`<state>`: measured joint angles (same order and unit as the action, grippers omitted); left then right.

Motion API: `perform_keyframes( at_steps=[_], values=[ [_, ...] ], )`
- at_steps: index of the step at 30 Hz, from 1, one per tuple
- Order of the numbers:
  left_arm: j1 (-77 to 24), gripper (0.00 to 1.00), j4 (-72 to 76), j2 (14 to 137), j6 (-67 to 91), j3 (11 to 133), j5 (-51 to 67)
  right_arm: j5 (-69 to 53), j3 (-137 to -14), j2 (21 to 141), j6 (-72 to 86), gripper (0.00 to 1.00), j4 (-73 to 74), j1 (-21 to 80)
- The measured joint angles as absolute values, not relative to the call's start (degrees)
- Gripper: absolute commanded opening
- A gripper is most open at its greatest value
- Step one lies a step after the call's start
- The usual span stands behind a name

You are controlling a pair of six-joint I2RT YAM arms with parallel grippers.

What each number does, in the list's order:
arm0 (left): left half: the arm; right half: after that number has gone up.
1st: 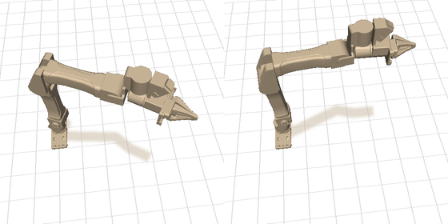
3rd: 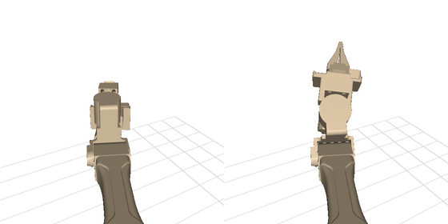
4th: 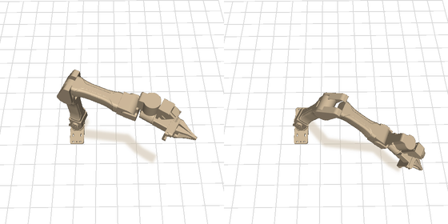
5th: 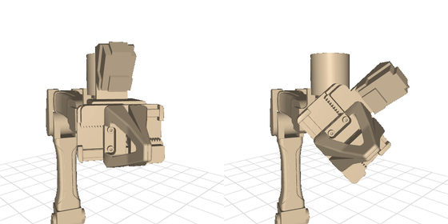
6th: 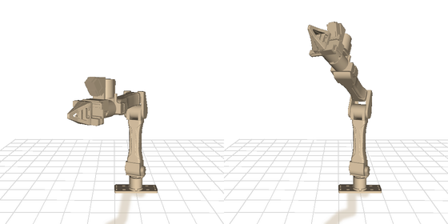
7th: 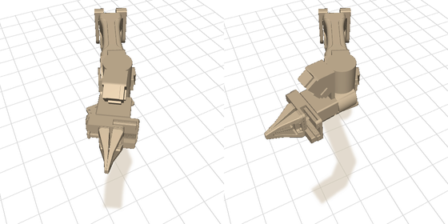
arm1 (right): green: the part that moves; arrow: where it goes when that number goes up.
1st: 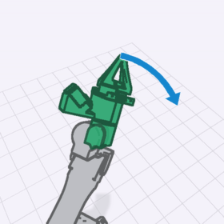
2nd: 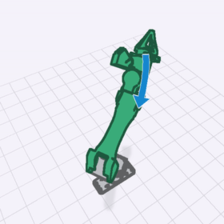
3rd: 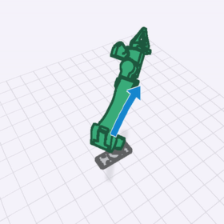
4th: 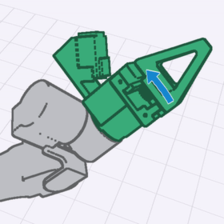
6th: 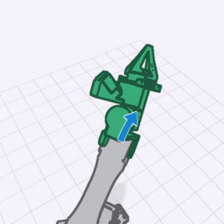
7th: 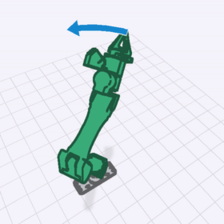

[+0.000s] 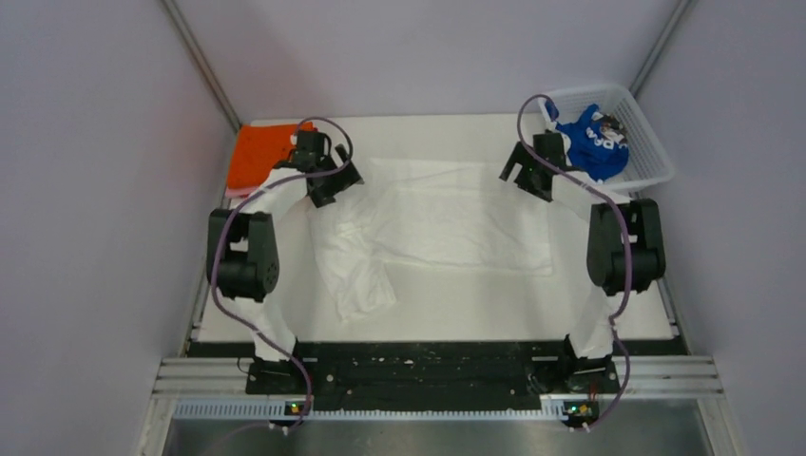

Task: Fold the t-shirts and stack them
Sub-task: Fold the flattened tshirt in 1/3 of the way, then grab the side of the flattened tshirt furthest away from the robot with both arms

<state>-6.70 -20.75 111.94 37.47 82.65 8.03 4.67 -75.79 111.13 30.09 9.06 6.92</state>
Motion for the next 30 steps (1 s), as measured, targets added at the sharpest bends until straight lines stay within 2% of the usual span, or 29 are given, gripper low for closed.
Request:
perform_keyframes(
  at_steps=[8, 13, 19, 26, 29, 30],
  values=[
    [-18.96, 0.98, -31.09, 72.36, 38.79, 59.72, -3.38, 9.41, -49.6, 73.49, 34.87, 0.99, 13.58, 7.51],
    [-27.09, 0.87, -41.69, 57.78, 44.58, 44.86, -5.45, 11.79, -38.63, 58.96, 38.33, 0.99, 18.2, 7.49],
    [-31.35, 0.71, -47.9, 51.33, 52.34, 29.89, -3.36, 13.72, -31.73, 53.63, 41.19, 0.96, 23.53, 7.49],
    [-31.66, 0.56, -42.81, 53.78, 54.89, 26.44, -0.95, 14.37, -28.56, 53.06, 45.23, 0.93, 24.08, 7.49],
    [-31.66, 0.44, -40.86, 56.05, 55.27, 26.55, -2.79, 14.55, -25.71, 50.43, 46.68, 0.91, 24.43, 7.49],
    [-31.66, 0.37, -40.36, 56.64, 55.29, 26.72, -3.46, 14.59, -24.88, 49.3, 46.92, 0.9, 24.84, 7.49]
  ],
)
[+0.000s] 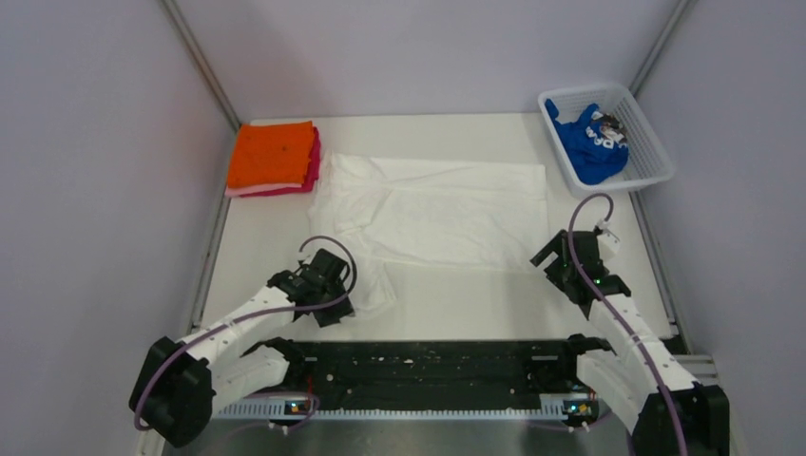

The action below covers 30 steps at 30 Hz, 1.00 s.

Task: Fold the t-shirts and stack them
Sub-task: Grab the side of the flattened tshirt furthest away from the robot with both arms

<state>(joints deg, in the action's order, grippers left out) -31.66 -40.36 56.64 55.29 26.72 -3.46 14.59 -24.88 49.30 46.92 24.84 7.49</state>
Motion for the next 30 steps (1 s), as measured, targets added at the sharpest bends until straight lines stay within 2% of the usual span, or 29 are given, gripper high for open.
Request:
perform_keyframes(
  at_steps=[3, 7, 10, 14, 17, 26, 28, 30],
  values=[
    [-31.66, 0.0, -38.37, 58.08, 55.29, 26.89, -5.06, 14.76, -23.09, 46.57, 47.77, 0.86, 25.43, 7.49],
    [-31.66, 0.0, -35.35, 59.66, 54.94, 27.0, -6.11, 14.83, -21.69, 45.58, 48.69, 0.74, 25.32, 7.49],
    [-31.66, 0.0, -34.7, 59.75, 54.33, 27.05, -6.11, 14.96, -20.27, 46.61, 49.47, 0.57, 23.2, 7.49],
    [-31.66, 0.0, -36.45, 57.21, 54.17, 27.05, -6.0, 14.5, -18.11, 49.87, 51.22, 0.45, 18.61, 7.49],
    [-31.66, 0.0, -38.17, 53.28, 54.76, 26.37, -5.39, 13.69, -17.85, 51.42, 52.36, 0.29, 15.25, 7.49],
    [-31.66, 0.0, -40.75, 45.17, 58.57, 20.75, -2.17, 14.0, -16.82, 53.8, 53.23, 0.26, 11.49, 7.49],
    [-31.66, 0.0, -40.73, 44.69, 59.07, 20.53, -1.85, 14.35, -16.82, 54.78, 53.25, 0.18, 10.09, 7.49],
    [-31.66, 0.0, -40.77, 44.31, 59.61, 20.32, -1.34, 14.83, -16.93, 55.9, 53.21, 0.02, 8.91, 7.49]
  ],
)
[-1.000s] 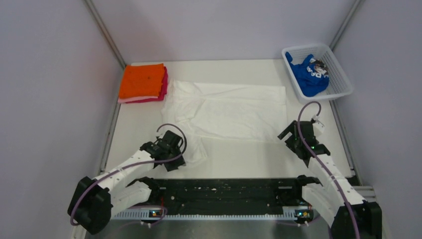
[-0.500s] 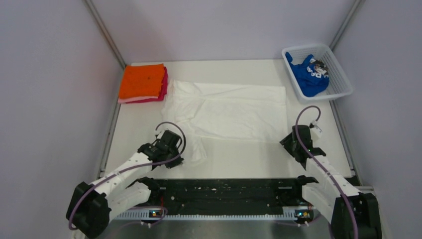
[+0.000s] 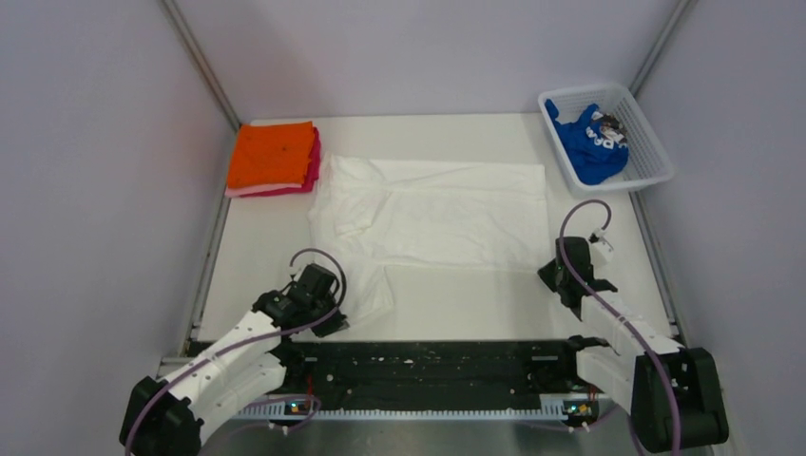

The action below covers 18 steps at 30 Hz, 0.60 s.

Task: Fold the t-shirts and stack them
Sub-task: Grab the side of the flattened tshirt furthest away from the robot with both arms

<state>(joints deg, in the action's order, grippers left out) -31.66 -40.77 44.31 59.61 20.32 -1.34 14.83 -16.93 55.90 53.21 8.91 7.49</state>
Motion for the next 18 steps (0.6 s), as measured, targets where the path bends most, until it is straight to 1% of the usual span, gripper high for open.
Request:
perform_keyframes(
  at_steps=[1, 6, 13, 16, 18],
  values=[
    [-31.66, 0.0, -40.8, 44.01, 59.94, 20.18, -0.91, 15.18, -16.93, 56.38, 53.25, 0.0, 8.62, 7.49],
    [-31.92, 0.0, -42.74, 39.53, 61.52, 19.64, 1.39, 15.62, -16.93, 54.87, 53.34, 0.0, 10.94, 7.49],
    [-32.51, 0.0, -47.11, 27.97, 63.81, 19.59, 6.24, 15.44, -16.95, 41.56, 52.66, 0.0, 22.41, 7.49],
    [-32.58, 0.0, -45.56, 27.16, 63.81, 19.59, 8.45, 14.5, -16.99, 39.57, 52.05, 0.0, 24.47, 7.49],
    [-32.62, 0.0, -42.15, 28.71, 63.72, 19.59, 9.69, 13.85, -17.52, 40.8, 51.44, 0.0, 25.43, 7.49]
  ],
)
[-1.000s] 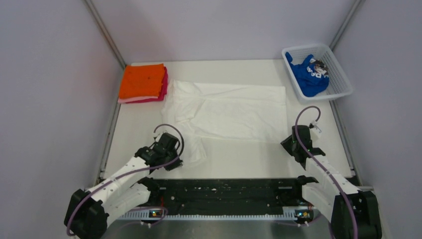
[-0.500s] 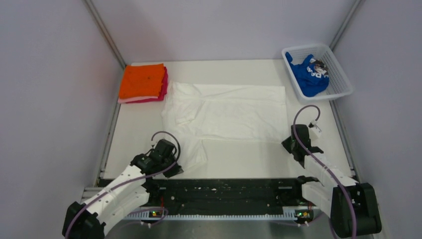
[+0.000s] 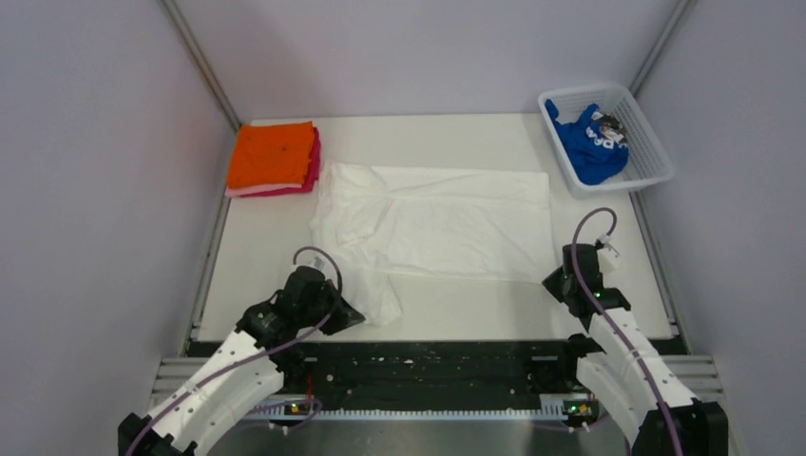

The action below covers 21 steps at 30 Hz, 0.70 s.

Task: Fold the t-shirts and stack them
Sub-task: Grab the side of the flattened tshirt furthest away from the robot with both arms, then fold the other side of the tshirt into a rectangle

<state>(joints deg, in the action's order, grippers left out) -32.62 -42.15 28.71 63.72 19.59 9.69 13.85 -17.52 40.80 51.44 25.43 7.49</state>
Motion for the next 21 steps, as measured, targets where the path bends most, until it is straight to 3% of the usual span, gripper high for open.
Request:
perform_keyframes(
  at_steps=[4, 8, 21],
  values=[
    [-32.34, 0.0, -34.57, 37.87, 61.25, 23.18, 9.8, 13.45, -21.17, 46.15, 49.84, 0.0, 26.2, 7.49],
    [-30.2, 0.0, -31.31, 52.34, 56.01, 36.84, 8.1, 13.47, -27.88, 52.77, 48.05, 0.0, 25.78, 7.49],
    [-11.6, 0.0, -21.06, 82.61, 42.92, 65.43, 10.17, 12.73, -47.46, 75.99, 44.05, 0.0, 20.73, 5.02]
  ],
)
